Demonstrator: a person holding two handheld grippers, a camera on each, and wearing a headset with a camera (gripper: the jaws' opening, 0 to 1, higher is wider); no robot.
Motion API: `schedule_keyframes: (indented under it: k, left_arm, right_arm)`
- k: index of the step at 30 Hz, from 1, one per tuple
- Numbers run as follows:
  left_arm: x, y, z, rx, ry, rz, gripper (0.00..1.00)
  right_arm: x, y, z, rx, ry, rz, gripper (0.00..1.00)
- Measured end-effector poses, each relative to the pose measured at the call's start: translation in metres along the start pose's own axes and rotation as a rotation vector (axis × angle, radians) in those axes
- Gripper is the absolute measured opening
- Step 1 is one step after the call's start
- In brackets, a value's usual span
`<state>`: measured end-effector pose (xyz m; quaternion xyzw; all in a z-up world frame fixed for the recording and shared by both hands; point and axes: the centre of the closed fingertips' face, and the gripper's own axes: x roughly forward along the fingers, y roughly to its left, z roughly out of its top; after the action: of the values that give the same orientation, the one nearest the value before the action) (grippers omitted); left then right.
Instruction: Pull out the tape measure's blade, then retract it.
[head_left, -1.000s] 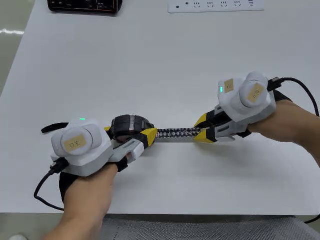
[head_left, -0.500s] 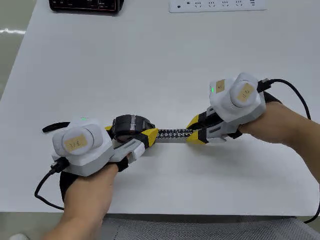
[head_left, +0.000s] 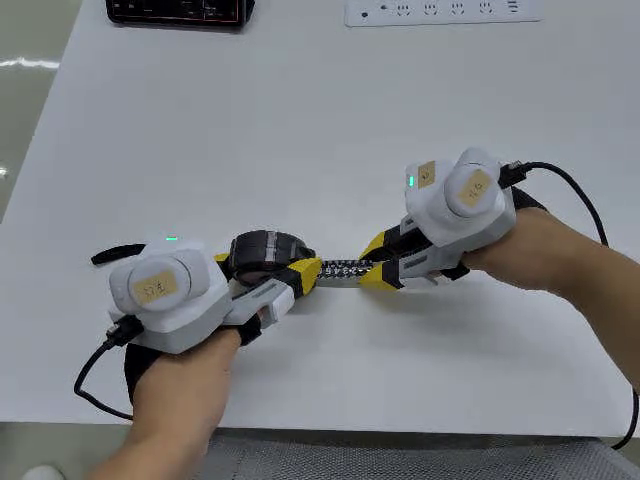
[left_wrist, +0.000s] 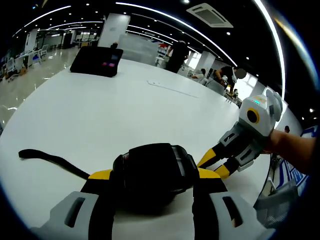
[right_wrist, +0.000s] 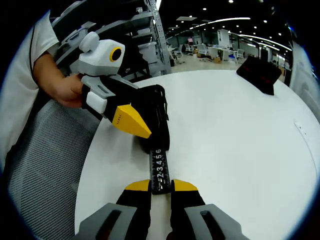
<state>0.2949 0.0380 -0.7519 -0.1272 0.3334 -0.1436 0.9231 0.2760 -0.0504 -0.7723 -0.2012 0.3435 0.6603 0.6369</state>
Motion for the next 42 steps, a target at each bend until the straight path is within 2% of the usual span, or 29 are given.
schedule_keyframes:
  k: [15, 18, 29, 32, 42]
  left_arm:
    - [-0.001, 0.000, 0.000, -0.008, -0.001, -0.007, 0.58]
    - [-0.001, 0.001, 0.000, -0.013, -0.001, -0.008, 0.58]
    - [-0.001, 0.001, 0.000, -0.023, 0.002, -0.005, 0.58]
    - [-0.001, 0.000, 0.000, -0.012, 0.009, -0.004, 0.57]
    - [-0.001, 0.000, -0.001, -0.023, 0.016, -0.002, 0.57]
  right_arm:
    - [0.013, 0.000, 0.008, 0.001, -0.018, 0.008, 0.11]
    - [0.014, 0.000, 0.011, 0.026, -0.037, 0.015, 0.11]
    - [0.015, 0.001, 0.014, 0.035, -0.050, 0.010, 0.10]
    - [0.019, 0.002, 0.016, 0.017, -0.037, 0.007, 0.10]
    - [0.026, 0.001, 0.021, 0.021, -0.042, 0.005, 0.10]
